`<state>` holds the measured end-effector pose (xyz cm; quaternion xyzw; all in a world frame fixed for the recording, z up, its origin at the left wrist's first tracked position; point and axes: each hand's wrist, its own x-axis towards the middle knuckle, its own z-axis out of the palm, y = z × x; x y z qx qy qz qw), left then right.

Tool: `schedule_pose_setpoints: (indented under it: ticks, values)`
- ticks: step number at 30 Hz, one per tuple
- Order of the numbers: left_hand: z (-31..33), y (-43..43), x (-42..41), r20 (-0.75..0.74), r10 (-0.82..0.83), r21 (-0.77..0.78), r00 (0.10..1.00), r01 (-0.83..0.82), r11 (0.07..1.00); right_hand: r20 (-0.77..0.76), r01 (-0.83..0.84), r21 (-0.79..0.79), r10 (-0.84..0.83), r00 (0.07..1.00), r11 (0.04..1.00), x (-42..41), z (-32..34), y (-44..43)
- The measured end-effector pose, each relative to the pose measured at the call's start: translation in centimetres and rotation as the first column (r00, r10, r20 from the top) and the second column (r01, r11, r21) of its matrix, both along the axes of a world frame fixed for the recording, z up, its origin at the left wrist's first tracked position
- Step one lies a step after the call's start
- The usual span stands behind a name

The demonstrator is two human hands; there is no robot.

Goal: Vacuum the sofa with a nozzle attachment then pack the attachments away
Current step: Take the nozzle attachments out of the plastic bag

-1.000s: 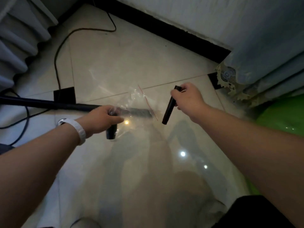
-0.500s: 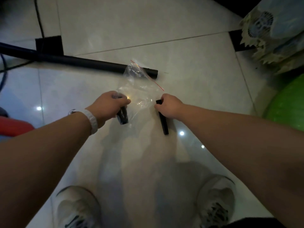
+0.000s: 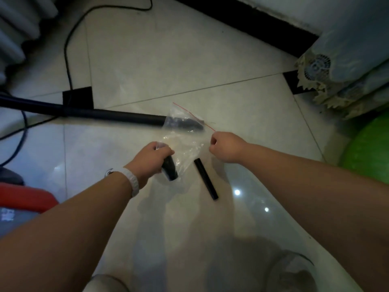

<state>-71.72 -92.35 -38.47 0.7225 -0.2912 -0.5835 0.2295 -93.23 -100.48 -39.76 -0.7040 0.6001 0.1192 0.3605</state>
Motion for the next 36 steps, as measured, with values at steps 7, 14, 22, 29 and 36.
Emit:
schedule_pose_setpoints:
  ticks: [7, 14, 22, 29, 36]
  values:
    - [1.3, -1.4, 0.5, -0.191, -0.029, 0.038, 0.981, 0.037, 0.999, 0.262, 0.163, -0.161, -0.117, 0.958, 0.973, 1.3, 5.0, -3.4]
    - [3.4, -3.2, 1.7, -0.242, -0.120, -0.014, 0.963, 0.120, 0.993, 0.422, 0.107, -0.094, -0.058, 0.905, 0.990, 3.0, 7.9, -4.8]
    - [2.8, -3.9, 2.4, -0.216, -0.057, -0.068, 0.975, 0.043, 0.997, 0.433, 0.021, -0.229, 0.083, 0.898, 0.973, 3.5, 8.3, -5.1]
    - [2.7, -4.8, 2.2, -0.241, 0.066, -0.152, 0.968, -0.105, 0.983, 0.476, 0.085, -0.054, -0.049, 0.878, 0.995, 3.2, 7.8, -5.2]
    - [2.8, -5.7, 0.8, -0.278, 0.194, -0.128, 0.941, -0.237, 0.963, 0.503, 0.107, 0.121, -0.154, 0.850, 0.987, 3.5, 7.8, -4.4]
